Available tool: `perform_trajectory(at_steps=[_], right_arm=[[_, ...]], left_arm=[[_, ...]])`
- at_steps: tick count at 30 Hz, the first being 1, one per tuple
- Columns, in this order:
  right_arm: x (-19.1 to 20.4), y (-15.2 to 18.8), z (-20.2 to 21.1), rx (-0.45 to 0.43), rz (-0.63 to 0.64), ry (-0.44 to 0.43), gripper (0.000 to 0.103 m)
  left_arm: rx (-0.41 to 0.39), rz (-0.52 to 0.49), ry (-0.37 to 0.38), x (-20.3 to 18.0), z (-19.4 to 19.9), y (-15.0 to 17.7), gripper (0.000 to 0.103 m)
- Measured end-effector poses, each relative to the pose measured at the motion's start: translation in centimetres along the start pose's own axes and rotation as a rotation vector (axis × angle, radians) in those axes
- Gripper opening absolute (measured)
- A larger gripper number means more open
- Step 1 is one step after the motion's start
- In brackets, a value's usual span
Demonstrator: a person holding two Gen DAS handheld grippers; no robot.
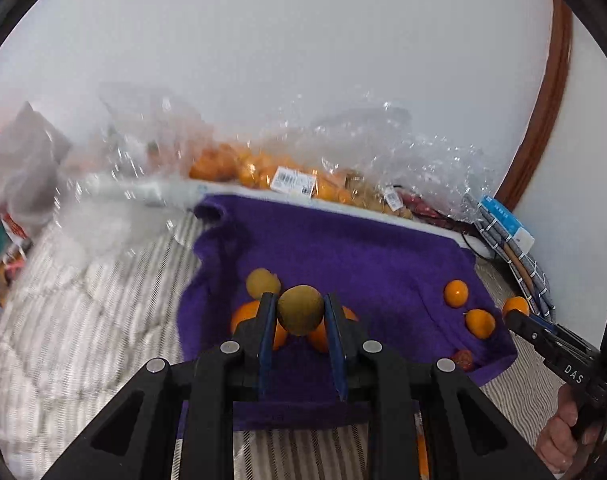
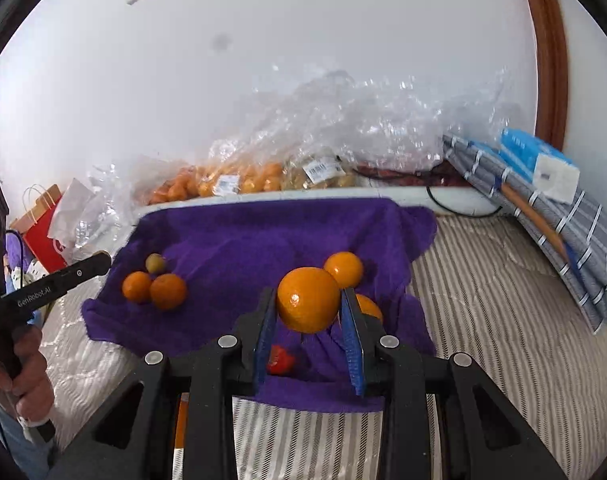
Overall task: Organize fruits
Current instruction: 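Carry both fruits onto the towel and open the right gripper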
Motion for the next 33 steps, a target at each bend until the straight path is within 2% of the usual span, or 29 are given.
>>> perform_trajectory(at_steps=[3,4,7,11,14,19,28,31,33], right_arm=[[-0.9,0.6,-1.3,0.015,-0.015,0.003,0.032],[-1.0,0.9,-1.9,0.046,-0.021,0.007,0.032],[-0.8,1.2,-2.5,0.062,-0.018,-0.005,0.032],[-1.0,1.8,-3.3,0.089,-0.011,0.003,0.032],[-1.3,1.9,-3.6,0.100,-0.031,-0.005,0.032],[-1.1,2.0,-3.7,0.098,-0.023,0.000,0.032],[-1.4,2.1,-3.8,0.112,-0.035,-0.005,0.032],[-1.3,2.0,-3.6,0.105,-0.034,-0.014,0.040],[-1.2,2.0,-3.4,0.097,-0.037,-0.018,0.040]], left_arm=[[0.036,0.013,0.019,0.2,-1.1,0.9,0.023],[0.032,0.009,0.027,0.2,-1.1,1.0,0.023],[0.032,0.000,0.007,0.5,-1.1,1.2,0.023],[0.078,0.053,0.068,0.8,-2.0,1.9,0.023],[0.080,0.044,0.069,0.5,-2.1,1.9,0.023],[0.095,0.026,0.085,-0.3,-2.2,2.2,0.023],[0.114,0.000,0.057,-0.4,-2.8,2.4,0.023],[0.117,0.000,0.061,-0.3,-2.8,2.5,0.023],[0.117,-0.002,0.060,-0.3,-2.8,2.4,0.023]])
Point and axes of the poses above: each gripper's, at about its wrist camera, not at the fingertips, and z roughly against the way its jaws point, x to its left, y to its underside, the point moved 6 cm from there along -z, roughly the way its jaws point, and after that the axes turned 12 degrees about -z, right-handed, at the moved point
